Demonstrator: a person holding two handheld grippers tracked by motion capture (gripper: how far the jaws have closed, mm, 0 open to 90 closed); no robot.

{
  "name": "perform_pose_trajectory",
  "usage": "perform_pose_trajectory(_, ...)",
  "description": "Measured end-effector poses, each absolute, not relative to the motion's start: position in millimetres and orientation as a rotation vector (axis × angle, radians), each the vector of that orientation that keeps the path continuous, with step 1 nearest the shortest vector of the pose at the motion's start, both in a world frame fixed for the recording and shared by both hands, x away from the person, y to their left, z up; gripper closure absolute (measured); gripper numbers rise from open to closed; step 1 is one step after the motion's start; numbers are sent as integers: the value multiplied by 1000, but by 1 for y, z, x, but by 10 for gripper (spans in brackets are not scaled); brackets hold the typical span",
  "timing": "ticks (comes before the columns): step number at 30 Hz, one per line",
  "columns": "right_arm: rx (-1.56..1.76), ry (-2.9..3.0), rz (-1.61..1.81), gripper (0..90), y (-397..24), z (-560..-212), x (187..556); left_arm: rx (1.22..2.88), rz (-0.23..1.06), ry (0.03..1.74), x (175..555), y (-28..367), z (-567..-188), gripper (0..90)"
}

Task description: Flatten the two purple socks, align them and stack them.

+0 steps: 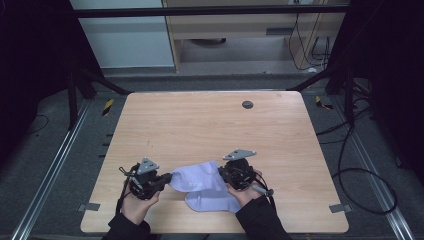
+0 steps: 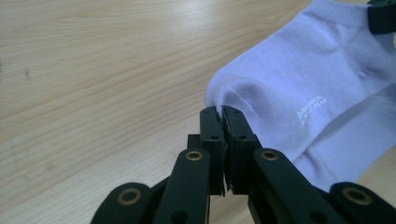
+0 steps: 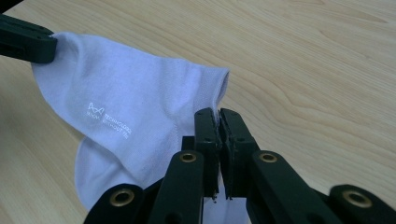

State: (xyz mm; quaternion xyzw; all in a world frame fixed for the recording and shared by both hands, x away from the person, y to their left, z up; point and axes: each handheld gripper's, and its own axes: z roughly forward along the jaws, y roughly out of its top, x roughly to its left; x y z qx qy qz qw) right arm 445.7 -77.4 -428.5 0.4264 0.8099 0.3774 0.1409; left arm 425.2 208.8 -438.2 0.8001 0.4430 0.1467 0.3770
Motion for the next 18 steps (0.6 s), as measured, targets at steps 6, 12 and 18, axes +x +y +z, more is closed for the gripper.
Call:
perform_pose_trajectory(6, 1247, 2343, 1070, 866, -94, -428, 436, 2085, 336, 1100, 419, 193, -442, 871)
perform_pose_trajectory(12, 1255, 2347, 1060, 865, -105, -431, 426, 2121, 303, 1077, 415, 183, -447, 871)
perform_pose_trajectory(18, 1261, 2355, 1032, 865, -114, -437, 421, 2152, 285, 1062, 413, 175, -452, 871)
